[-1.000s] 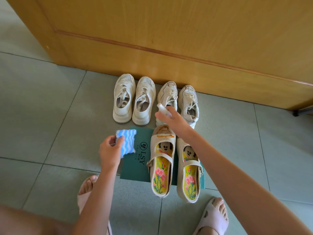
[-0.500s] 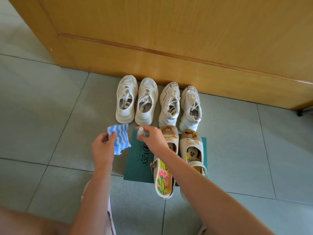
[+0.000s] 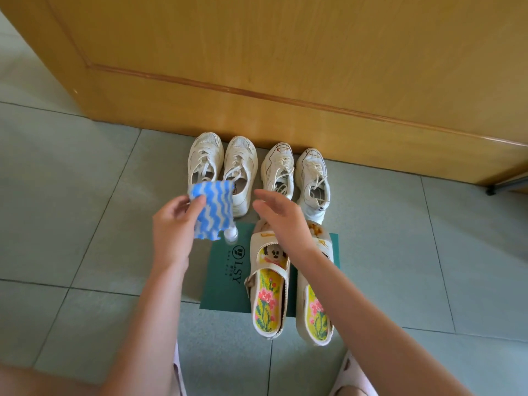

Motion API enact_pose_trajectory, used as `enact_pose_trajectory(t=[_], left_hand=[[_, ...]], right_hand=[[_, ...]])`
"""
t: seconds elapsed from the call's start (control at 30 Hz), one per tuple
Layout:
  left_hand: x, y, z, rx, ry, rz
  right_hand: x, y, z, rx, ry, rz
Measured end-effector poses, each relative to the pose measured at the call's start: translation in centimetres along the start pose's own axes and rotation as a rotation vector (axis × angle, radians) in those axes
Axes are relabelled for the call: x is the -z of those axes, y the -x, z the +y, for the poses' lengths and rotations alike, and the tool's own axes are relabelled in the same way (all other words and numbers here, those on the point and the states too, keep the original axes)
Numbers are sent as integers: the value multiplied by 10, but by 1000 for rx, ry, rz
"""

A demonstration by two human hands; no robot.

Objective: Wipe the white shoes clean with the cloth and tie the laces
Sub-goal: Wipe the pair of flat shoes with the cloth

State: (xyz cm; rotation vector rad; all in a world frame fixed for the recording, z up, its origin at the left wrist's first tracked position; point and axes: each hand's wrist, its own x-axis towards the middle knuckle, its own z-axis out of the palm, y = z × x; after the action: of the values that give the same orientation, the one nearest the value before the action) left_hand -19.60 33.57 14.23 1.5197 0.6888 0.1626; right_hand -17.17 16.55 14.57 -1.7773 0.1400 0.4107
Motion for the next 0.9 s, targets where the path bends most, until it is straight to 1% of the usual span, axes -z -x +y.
enact_pose_trajectory(t=[0.07,0.13,0.2,0.33,0.43,0.5,0.57,0.6,0.67,0.73,0.8,0.83,0.9], left_hand=[[-14,8,14,6,46,-102],[-30,17,23,22,82,-203],[-45,28,27,36,82,-264],[-65,45,20,63,81,-279],[-78,53,7,191,161,-273],[-88,57,1,313,271,-281],[-94,63,1,473,430,-307],[-95,64,1,516,470,-321],[-95,65,-3,529,473,-387],[-94,65,-5,543,484,-442],[-93,64,-6,574,531,-470],[-92,64,-5,583,545,-480],[-93,64,-6,565,507,-486]], right_hand=[[8,4,-9,-31,-133,19],[16,7,-15,-102,-254,37],[26,10,-18,-148,-304,84],[47,16,-15,-59,-156,258],[56,21,-13,21,-78,332],[57,24,-12,25,-47,308],[57,26,-9,16,47,291],[58,27,-9,-4,62,282],[62,30,-12,-70,-49,235],[66,32,-15,-108,-136,147],[67,33,-17,-71,-40,89],[66,32,-16,-39,34,87],[64,30,-11,9,199,163]])
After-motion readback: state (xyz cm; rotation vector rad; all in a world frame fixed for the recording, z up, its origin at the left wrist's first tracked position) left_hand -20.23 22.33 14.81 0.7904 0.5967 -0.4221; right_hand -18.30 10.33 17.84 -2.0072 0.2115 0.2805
